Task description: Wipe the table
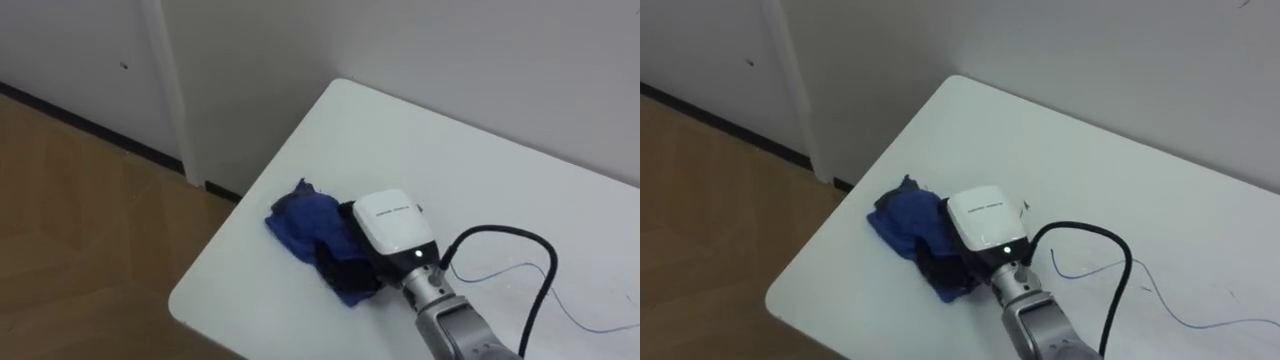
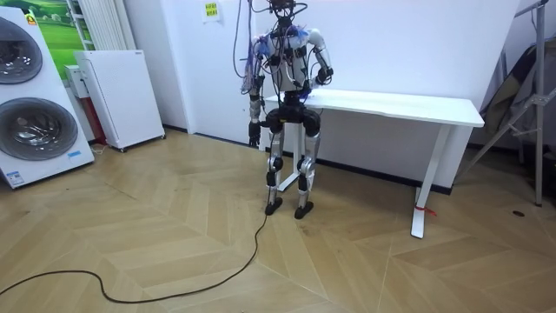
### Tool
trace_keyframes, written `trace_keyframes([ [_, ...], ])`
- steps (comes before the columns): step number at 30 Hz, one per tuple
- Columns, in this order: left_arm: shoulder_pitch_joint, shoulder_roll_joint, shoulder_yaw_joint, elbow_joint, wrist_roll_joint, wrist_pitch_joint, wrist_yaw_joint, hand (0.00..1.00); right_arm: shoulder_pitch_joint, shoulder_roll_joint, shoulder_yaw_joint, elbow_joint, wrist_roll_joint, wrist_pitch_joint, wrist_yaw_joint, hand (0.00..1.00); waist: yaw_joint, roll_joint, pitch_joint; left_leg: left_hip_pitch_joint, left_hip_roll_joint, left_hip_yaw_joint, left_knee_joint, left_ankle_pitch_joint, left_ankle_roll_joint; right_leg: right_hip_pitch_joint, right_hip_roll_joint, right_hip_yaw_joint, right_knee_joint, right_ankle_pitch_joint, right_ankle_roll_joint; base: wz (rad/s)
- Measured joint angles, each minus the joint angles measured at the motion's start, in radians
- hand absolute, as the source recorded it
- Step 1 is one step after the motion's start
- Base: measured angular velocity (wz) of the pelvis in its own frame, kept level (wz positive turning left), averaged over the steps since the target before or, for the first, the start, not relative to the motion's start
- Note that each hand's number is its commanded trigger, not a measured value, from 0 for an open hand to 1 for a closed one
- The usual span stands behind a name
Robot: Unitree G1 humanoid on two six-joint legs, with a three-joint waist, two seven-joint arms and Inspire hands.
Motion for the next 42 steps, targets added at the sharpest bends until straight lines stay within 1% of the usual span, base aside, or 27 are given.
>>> trace_keyframes([
  [4,0.001,-0.003,0.017,-0.020,-0.002,-0.001,0.003,0.00,0.003,0.000,-0.015,0.032,0.060,-0.024,-0.036,1.00,-0.005,0.000,0.0003,0.000,-0.001,0.000,0.000,0.000,0.000,0.001,-0.001,0.002,0.000,-0.001,0.002,0.02],
  [5,0.000,-0.005,0.017,-0.021,-0.002,-0.001,0.008,0.00,0.006,0.000,-0.028,0.041,0.071,-0.031,-0.042,1.00,-0.011,0.002,0.0013,0.001,-0.002,0.000,0.000,0.000,0.000,0.006,-0.001,0.002,-0.002,-0.002,0.003,0.17],
  [7,0.003,-0.009,0.014,-0.021,-0.001,-0.001,0.012,0.00,0.033,0.000,-0.065,0.070,0.090,-0.051,-0.071,1.00,-0.035,0.009,0.0043,0.015,-0.006,-0.001,-0.001,0.000,0.001,0.031,-0.005,0.002,-0.014,-0.006,0.009,0.25],
  [8,0.004,-0.012,0.014,-0.021,-0.001,-0.001,0.012,0.00,0.043,0.000,-0.077,0.073,0.095,-0.052,-0.080,1.00,-0.038,0.013,0.0031,0.017,-0.007,-0.001,0.000,-0.001,0.003,0.036,-0.006,0.002,-0.016,-0.007,0.011,0.21],
  [10,0.006,-0.021,0.014,-0.015,0.001,0.003,0.012,0.00,0.079,0.000,-0.111,0.088,0.133,-0.055,-0.123,1.00,-0.056,0.030,0.0029,0.026,-0.013,-0.001,-0.001,-0.004,0.008,0.049,-0.012,-0.001,-0.016,-0.013,0.019,0.13],
  [11,0.006,-0.023,0.014,-0.015,0.001,0.006,0.012,0.00,0.081,0.000,-0.116,0.090,0.140,-0.057,-0.132,1.00,-0.058,0.034,0.0018,0.027,-0.014,0.000,-0.001,-0.004,0.009,0.050,-0.013,-0.001,-0.016,-0.013,0.020,0.00],
  [12,0.006,-0.025,0.015,-0.015,0.001,0.009,0.012,0.00,0.093,0.000,-0.119,0.102,0.159,-0.067,-0.150,1.00,-0.060,0.040,0.0010,0.030,-0.015,0.002,-0.001,-0.006,0.012,0.052,-0.014,0.001,-0.016,-0.014,0.022,-0.04],
  [13,0.006,-0.025,0.015,-0.017,0.001,0.013,0.012,0.00,0.097,0.001,-0.119,0.110,0.170,-0.077,-0.163,1.00,-0.059,0.044,-0.0011,0.032,-0.015,0.004,-0.001,-0.007,0.014,0.053,-0.015,0.001,-0.016,-0.015,0.023,-0.05],
  [16,-0.001,-0.026,0.017,-0.011,0.000,0.014,0.014,0.00,0.093,0.009,-0.115,0.122,0.183,-0.086,-0.183,1.00,-0.056,0.045,-0.0021,0.033,-0.014,0.004,-0.001,-0.008,0.015,0.054,-0.014,0.001,-0.016,-0.015,0.023,0.00],
  [18,-0.004,-0.032,0.015,0.002,-0.001,0.016,0.027,0.00,0.089,0.021,-0.113,0.136,0.217,-0.086,-0.186,1.00,-0.056,0.048,-0.0032,0.035,-0.013,0.003,-0.001,-0.008,0.015,0.055,-0.013,0.000,-0.014,-0.015,0.023,0.00],
  [21,-0.003,-0.052,0.014,0.001,-0.001,0.021,0.054,0.00,0.083,0.023,-0.112,0.144,0.289,-0.085,-0.183,1.00,-0.055,0.054,-0.0032,0.034,-0.012,0.001,-0.004,-0.008,0.014,0.052,-0.013,0.004,-0.010,-0.015,0.023,0.00],
  [24,0.008,-0.059,0.015,-0.012,-0.001,0.037,0.056,0.00,0.062,0.024,-0.124,0.155,0.325,-0.085,-0.148,1.00,-0.060,0.058,-0.0022,0.034,-0.012,0.007,-0.002,-0.008,0.014,0.050,-0.013,0.014,-0.005,-0.015,0.023,0.00],
  [26,0.020,-0.061,0.017,-0.023,-0.001,0.037,0.056,0.00,0.048,0.024,-0.152,0.178,0.340,-0.086,-0.137,1.00,-0.069,0.059,-0.0015,0.036,-0.014,0.006,0.001,-0.007,0.014,0.052,-0.016,0.010,0.000,-0.015,0.023,0.06],
  [27,0.033,-0.060,0.028,-0.036,-0.003,0.035,0.058,0.00,0.048,0.024,-0.184,0.193,0.363,-0.087,-0.137,1.00,-0.083,0.055,-0.0029,0.035,-0.015,-0.002,0.001,-0.006,0.016,0.054,-0.019,-0.001,0.000,-0.016,0.024,0.17],
  [28,0.050,-0.060,0.040,-0.046,-0.003,0.034,0.068,0.00,0.058,0.021,-0.230,0.211,0.375,-0.091,-0.149,1.00,-0.089,0.051,-0.0029,0.033,-0.015,-0.003,0.001,-0.005,0.018,0.053,-0.023,-0.002,-0.001,-0.018,0.027,0.14],
  [29,0.055,-0.059,0.043,-0.049,-0.002,0.034,0.077,0.00,0.064,0.020,-0.253,0.223,0.385,-0.097,-0.160,1.00,-0.093,0.049,-0.0035,0.032,-0.015,-0.003,0.001,-0.004,0.019,0.053,-0.025,-0.002,-0.002,-0.018,0.027,0.08],
  [30,0.074,-0.056,0.053,-0.050,-0.001,0.033,0.088,0.00,0.080,0.013,-0.295,0.243,0.405,-0.103,-0.181,1.00,-0.105,0.046,-0.0051,0.032,-0.017,-0.002,0.001,-0.004,0.020,0.053,-0.027,-0.003,-0.002,-0.019,0.030,0.11],
  [31,0.096,-0.055,0.091,-0.050,0.000,0.027,0.094,0.00,0.101,0.011,-0.357,0.285,0.419,-0.132,-0.215,1.00,-0.121,0.039,-0.0081,0.035,-0.024,-0.002,0.001,-0.003,0.021,0.055,-0.029,-0.003,-0.007,-0.021,0.033,0.20],
  [32,0.104,-0.054,0.115,-0.050,0.000,0.025,0.098,0.00,0.114,0.010,-0.393,0.306,0.427,-0.142,-0.234,1.00,-0.132,0.035,-0.0104,0.036,-0.027,-0.002,0.002,-0.002,0.022,0.060,-0.030,-0.003,-0.011,-0.022,0.035,0.30],
  [33,0.124,-0.048,0.154,-0.050,0.000,0.025,0.105,0.00,0.143,0.008,-0.471,0.346,0.446,-0.155,-0.274,1.00,-0.147,0.030,-0.0088,0.045,-0.026,0.000,0.000,-0.002,0.023,0.073,-0.031,0.001,-0.016,-0.024,0.038,0.23],
  [34,0.136,-0.040,0.187,-0.050,0.000,0.026,0.119,0.00,0.164,-0.002,-0.539,0.387,0.473,-0.162,-0.311,1.00,-0.157,0.028,-0.0098,0.049,-0.023,-0.001,0.000,-0.004,0.026,0.079,-0.032,0.000,-0.016,-0.025,0.039,0.16],
  [35,0.146,-0.037,0.202,-0.050,0.001,0.027,0.124,0.00,0.167,-0.009,-0.564,0.409,0.483,-0.163,-0.324,1.00,-0.168,0.027,-0.0100,0.049,-0.023,-0.002,0.001,-0.005,0.028,0.082,-0.032,-0.003,-0.017,-0.025,0.040,0.07],
  [36,0.159,-0.030,0.222,-0.051,0.003,0.029,0.127,0.00,0.175,-0.024,-0.606,0.449,0.509,-0.164,-0.346,1.00,-0.189,0.022,-0.0126,0.050,-0.022,0.000,0.000,-0.005,0.028,0.084,-0.032,-0.002,-0.017,-0.025,0.040,0.12],
  [37,0.163,-0.021,0.235,-0.051,0.011,0.029,0.127,0.00,0.192,-0.035,-0.644,0.486,0.529,-0.172,-0.362,1.00,-0.201,0.017,-0.0161,0.052,-0.020,0.002,-0.001,-0.005,0.028,0.088,-0.032,-0.001,-0.016,-0.025,0.040,0.11],
  [39,0.167,-0.018,0.256,-0.051,0.026,0.023,0.125,0.00,0.217,-0.046,-0.678,0.519,0.552,-0.174,-0.374,1.00,-0.206,0.010,-0.0197,0.061,-0.017,0.006,-0.001,-0.006,0.027,0.102,-0.029,0.000,-0.016,-0.025,0.040,0.03],
  [40,0.160,-0.019,0.263,-0.051,0.027,0.015,0.120,0.00,0.235,-0.049,-0.692,0.524,0.552,-0.174,-0.375,1.00,-0.210,0.008,-0.0220,0.068,-0.014,0.008,-0.002,-0.008,0.026,0.104,-0.027,0.001,-0.015,-0.025,0.040,0.00],
  [42,0.143,-0.025,0.259,-0.051,0.026,0.010,0.117,0.00,0.241,-0.049,-0.694,0.523,0.552,-0.172,-0.375,1.00,-0.214,0.007,-0.0234,0.070,-0.012,0.016,-0.002,-0.009,0.024,0.104,-0.026,0.000,-0.015,-0.025,0.040,-0.09],
])
